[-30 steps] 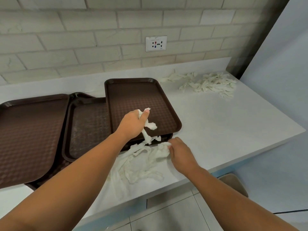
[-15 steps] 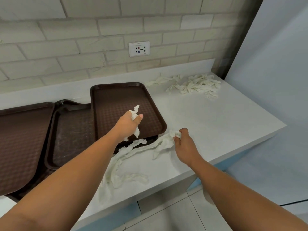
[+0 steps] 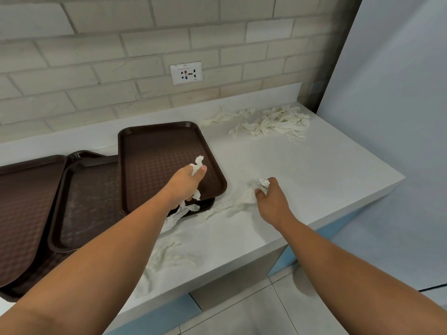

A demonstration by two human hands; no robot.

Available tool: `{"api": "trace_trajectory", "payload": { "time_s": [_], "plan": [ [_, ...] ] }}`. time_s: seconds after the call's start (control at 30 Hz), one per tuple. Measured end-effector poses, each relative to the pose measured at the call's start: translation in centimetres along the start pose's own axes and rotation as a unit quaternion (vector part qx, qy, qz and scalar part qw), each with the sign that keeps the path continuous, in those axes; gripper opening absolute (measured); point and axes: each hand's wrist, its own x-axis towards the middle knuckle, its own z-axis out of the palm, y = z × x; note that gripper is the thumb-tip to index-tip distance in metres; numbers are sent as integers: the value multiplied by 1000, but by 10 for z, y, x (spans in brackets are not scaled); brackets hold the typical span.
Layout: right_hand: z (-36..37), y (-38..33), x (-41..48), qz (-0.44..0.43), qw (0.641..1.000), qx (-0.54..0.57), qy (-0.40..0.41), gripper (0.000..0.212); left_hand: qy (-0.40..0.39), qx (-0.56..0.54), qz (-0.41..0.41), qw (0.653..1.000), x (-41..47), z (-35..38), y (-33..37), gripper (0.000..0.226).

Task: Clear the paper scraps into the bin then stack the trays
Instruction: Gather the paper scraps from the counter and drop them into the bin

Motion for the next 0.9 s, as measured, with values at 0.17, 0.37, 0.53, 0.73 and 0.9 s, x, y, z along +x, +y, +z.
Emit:
{"api": "trace_trajectory", "payload": {
  "time_s": [0.17,0.37,0.53,0.73,0.9],
  "plan": [
    [-13,13,7,-1,1000,3,-21,24,23,-45,3,999,-1,14,17,69],
    [-29,23,10,37,997,57,-37,62,3,-50,12,999,2,30,23,63],
    [-45,22,16,46,997,50,-39,62,-13,-21,38,999,5,43,34,49],
    [-64,29,24,65,995,41,-66,26,-64,19,98,993,12,69,35,14],
    [-72,35,27,67,994,49,-76,12,-68,8,99,993,17,89,42,13]
  ]
}}
